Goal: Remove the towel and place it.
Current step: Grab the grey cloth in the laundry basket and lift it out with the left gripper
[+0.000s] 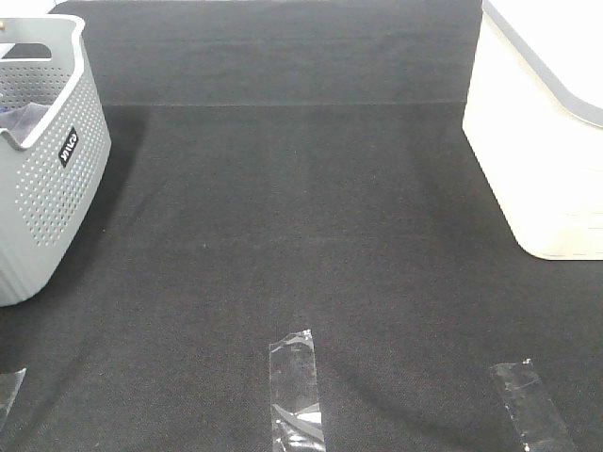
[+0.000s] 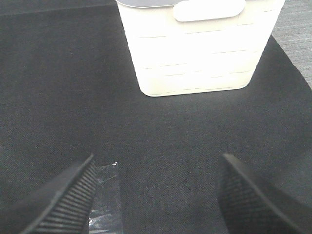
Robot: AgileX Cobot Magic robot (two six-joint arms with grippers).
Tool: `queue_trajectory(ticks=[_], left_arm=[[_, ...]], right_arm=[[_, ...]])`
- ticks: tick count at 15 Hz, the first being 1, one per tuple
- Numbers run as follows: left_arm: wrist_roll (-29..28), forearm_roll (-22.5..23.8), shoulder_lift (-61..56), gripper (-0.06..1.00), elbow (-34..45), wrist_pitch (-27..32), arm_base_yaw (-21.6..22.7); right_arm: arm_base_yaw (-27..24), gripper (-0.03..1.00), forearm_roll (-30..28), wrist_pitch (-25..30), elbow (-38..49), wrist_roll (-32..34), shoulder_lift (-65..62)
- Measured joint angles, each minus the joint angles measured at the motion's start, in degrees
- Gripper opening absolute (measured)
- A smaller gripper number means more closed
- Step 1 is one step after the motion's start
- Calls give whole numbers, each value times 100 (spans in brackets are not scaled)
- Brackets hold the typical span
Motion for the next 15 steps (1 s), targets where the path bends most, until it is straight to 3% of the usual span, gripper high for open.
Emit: queue_trajectory(ticks=[5,9,10,11,12,13,14,15], left_arm=[[11,-23,201,54,-34,-189,0],[115,-327,321,50,-86,-189,0],[115,-332,321,43,-86,-206,0],[115,-332,321,43,-86,-206,0],[120,-332,321,34,-86,-229,0],[120,-332,321,17,-86,-235,0],[120,-332,321,17,-86,-235,0],[120,-332,321,8,-86,-235,0]], right_arm=[[0,66,0,0,0,0,0],[0,66,0,0,0,0,0],[0,66,0,0,0,0,0],[0,66,0,0,0,0,0],[0,66,0,0,0,0,0],[0,66,0,0,0,0,0],[0,66,0,0,0,0,0],[0,66,0,0,0,0,0]])
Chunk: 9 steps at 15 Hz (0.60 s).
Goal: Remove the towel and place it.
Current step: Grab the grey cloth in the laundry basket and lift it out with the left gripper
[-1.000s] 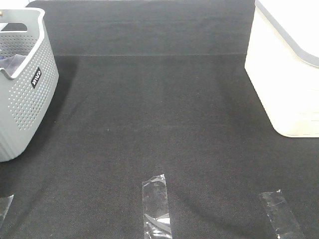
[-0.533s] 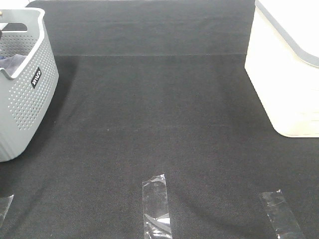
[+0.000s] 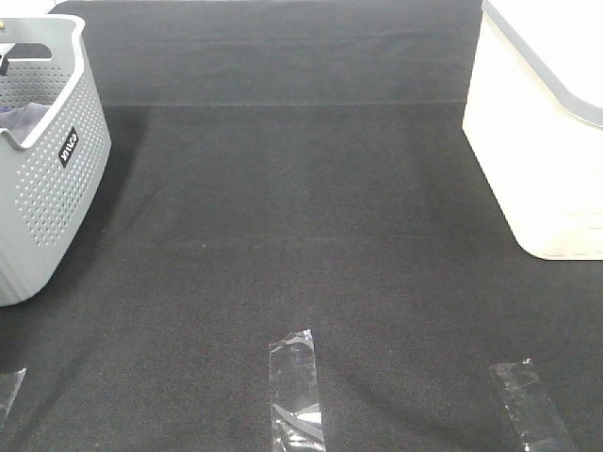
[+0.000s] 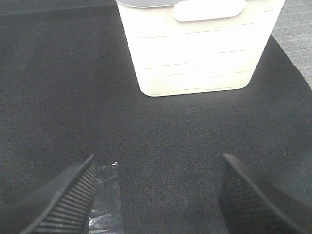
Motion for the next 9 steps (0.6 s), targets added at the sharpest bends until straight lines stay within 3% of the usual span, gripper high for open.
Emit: queue_trajectory(ticks=[2,9], left_arm=[[0,0,0,1,0,0,0],[11,-17,-286,1,0,269,0]], right_arm=[[0,66,0,0,0,0,0],[0,66,0,0,0,0,0]])
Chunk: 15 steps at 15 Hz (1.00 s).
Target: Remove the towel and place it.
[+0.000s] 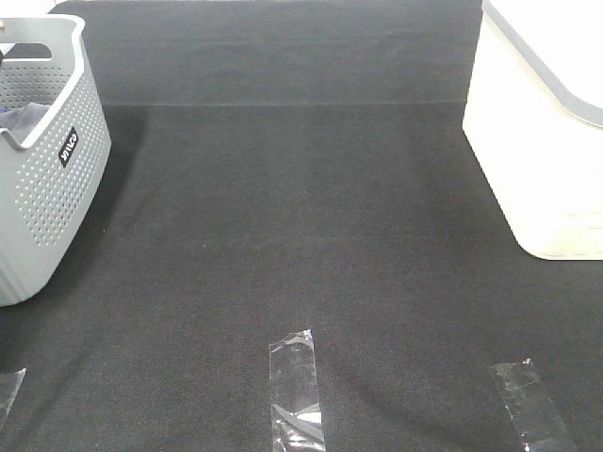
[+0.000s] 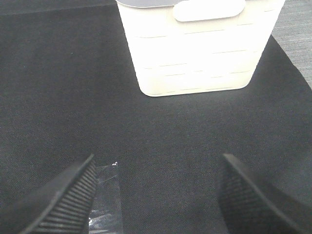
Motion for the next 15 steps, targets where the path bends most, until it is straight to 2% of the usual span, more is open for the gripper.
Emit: queue_trajectory(ticks=[4,8,11,15], left_arm=[[0,-246,-682,1,0,178,-69],[0,-395,-1604,1,0,258,-332],[0,-510,-2441,1,0,80,-814],[166,-539,-2934,1,0,-315,-1885]], right_arm=[[0,66,0,0,0,0,0],[0,66,0,0,0,0,0],[0,66,0,0,0,0,0],[0,66,0,0,0,0,0]])
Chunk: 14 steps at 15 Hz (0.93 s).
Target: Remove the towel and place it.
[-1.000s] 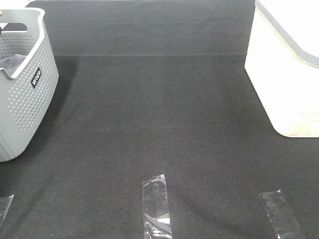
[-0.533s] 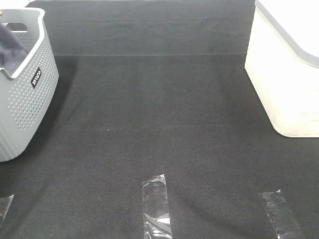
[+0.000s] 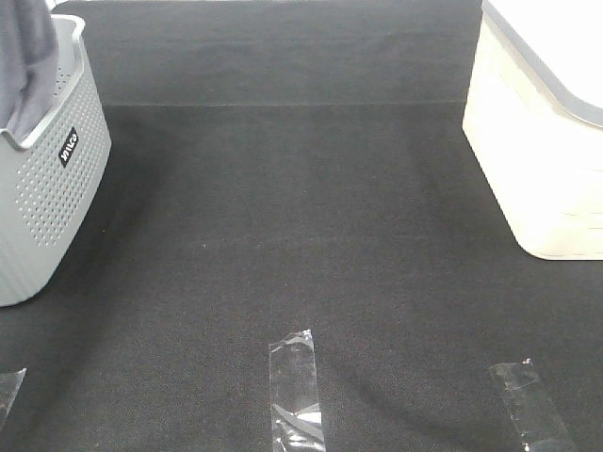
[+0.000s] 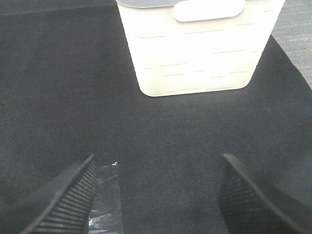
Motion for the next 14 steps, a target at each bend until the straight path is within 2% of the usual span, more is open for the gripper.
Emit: queue_trajectory(ticks=[4,7,9,11,12,13,14], left_arm=[[298,-6,-52,1,0,183,-1169],[894,-11,-86,1,0,859,-2000],[1026,-23,-206,1,0,1215,-2395],[1043,-172,-332,1,0,1427,-2624],[1043,-424,-344,1,0,1576,-2716],[1043,-676,-344,1,0,1730,-2750],[1043,-922,-338,1,0,1845,-2773]], right_arm=[[0,66,0,0,0,0,29],[0,66,80,-6,0,0,401],[0,66,476,-63,-46,-132,751],[0,66,1186,-367,-69,-785,1043],[0,66,1753,-670,-69,-1301,1203],[0,66,2888,-1152,-17,-2378,1536],[0,66,3644,-1341,57,-3306,1896]])
